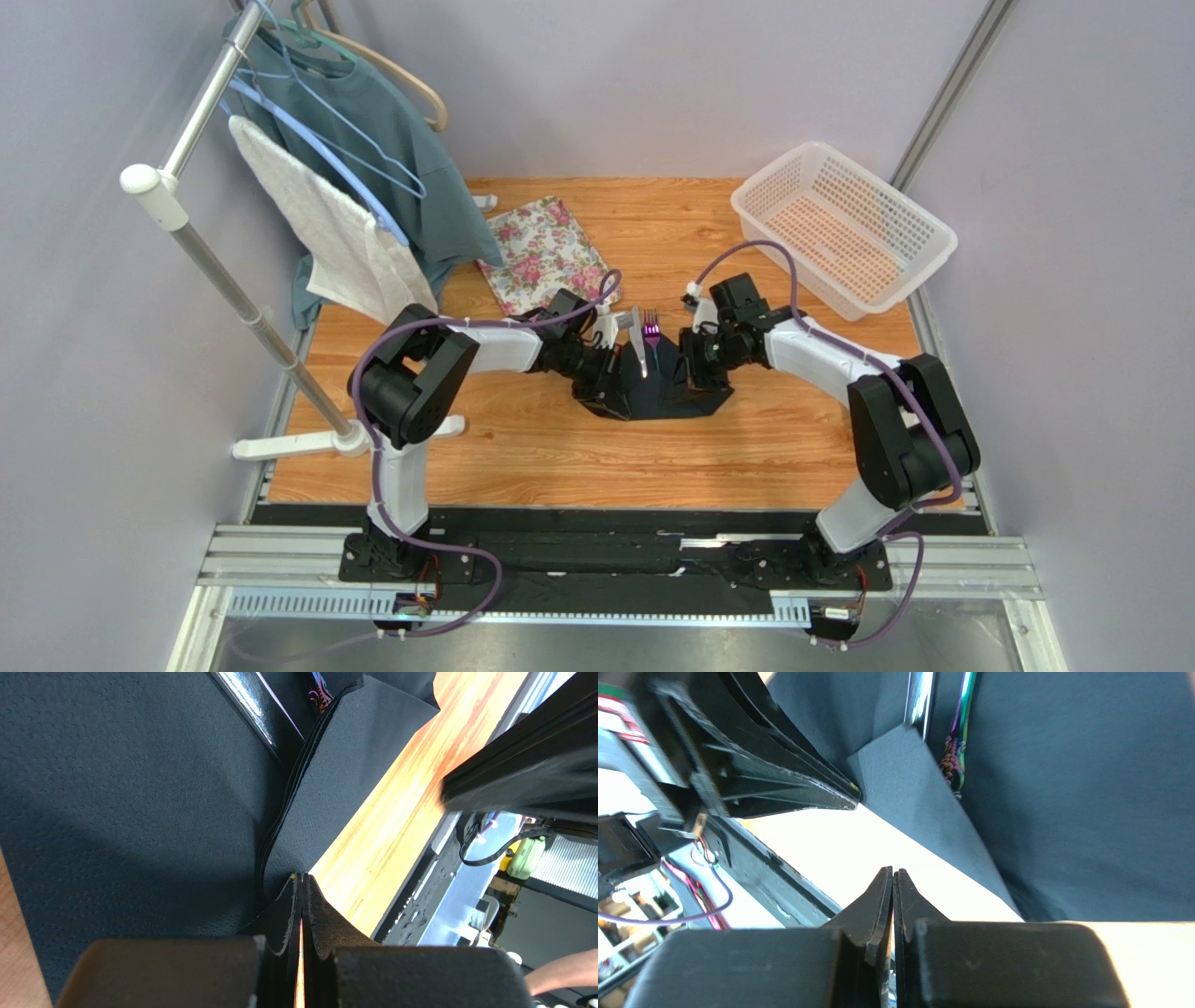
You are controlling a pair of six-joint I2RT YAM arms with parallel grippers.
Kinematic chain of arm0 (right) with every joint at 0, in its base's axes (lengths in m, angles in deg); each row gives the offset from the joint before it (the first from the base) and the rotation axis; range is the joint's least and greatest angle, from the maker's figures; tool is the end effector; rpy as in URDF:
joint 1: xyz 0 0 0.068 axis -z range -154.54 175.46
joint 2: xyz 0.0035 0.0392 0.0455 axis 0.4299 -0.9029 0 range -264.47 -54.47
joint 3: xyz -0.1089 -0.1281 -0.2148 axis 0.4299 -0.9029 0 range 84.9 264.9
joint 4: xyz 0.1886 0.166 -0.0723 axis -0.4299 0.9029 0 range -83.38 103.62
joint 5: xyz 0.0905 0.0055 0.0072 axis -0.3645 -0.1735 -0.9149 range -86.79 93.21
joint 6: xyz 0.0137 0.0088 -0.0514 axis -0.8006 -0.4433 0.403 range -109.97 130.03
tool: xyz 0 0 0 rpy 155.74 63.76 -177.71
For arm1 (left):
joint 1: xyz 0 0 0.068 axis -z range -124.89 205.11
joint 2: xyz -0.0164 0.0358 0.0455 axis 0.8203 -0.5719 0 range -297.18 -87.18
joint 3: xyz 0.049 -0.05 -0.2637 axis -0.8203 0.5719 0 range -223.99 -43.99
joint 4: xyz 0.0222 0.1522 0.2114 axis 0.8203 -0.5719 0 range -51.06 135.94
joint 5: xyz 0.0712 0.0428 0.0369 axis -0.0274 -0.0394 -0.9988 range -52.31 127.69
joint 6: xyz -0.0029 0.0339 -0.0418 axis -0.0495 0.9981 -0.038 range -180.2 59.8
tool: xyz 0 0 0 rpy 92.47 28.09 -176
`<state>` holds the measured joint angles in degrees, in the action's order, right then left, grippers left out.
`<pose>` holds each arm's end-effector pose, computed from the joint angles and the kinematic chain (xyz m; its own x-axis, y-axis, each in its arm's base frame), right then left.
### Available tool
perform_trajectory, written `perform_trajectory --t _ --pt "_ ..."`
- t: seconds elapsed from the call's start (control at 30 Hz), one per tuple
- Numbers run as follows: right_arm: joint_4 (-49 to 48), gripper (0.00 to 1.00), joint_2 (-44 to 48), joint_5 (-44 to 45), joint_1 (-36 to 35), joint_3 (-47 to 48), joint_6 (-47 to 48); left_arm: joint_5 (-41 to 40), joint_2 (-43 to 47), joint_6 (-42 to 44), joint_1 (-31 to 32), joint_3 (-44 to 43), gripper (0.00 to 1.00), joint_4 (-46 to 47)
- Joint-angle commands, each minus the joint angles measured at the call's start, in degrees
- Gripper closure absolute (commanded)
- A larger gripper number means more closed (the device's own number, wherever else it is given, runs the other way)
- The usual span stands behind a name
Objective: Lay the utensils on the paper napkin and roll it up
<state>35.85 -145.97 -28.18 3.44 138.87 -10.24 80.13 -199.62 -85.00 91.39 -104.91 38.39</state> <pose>0.2702 0.1292 0.1799 -0.9760 -0.0757 -0.2043 -0.1838 0.7894 0.5857 0.2855 -0.2392 0.1171 -0.9282 0.2972 -0.2239 0.3602 0.5666 -0.7411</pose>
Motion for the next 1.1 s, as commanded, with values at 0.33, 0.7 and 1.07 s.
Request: perform_trajectory --t 0.33,0.7,1.07 --pt "-2.4 0.98 -7.4 0.4 -0.2 -0.4 1.1 -3.1 -1.8 1.2 -0.4 0.3 1.00 -1.9" --pt "-1.5 0.98 -9.2 2.0 3.3 -1.3 3.8 -3.2 -2.3 1.2 -1.1 0.6 1.00 -2.0" --pt "0.6 0.98 -7.7 2.4 6.8 -3.3 7.5 -3.4 -2.5 1.2 -1.3 0.9 1.00 -2.1"
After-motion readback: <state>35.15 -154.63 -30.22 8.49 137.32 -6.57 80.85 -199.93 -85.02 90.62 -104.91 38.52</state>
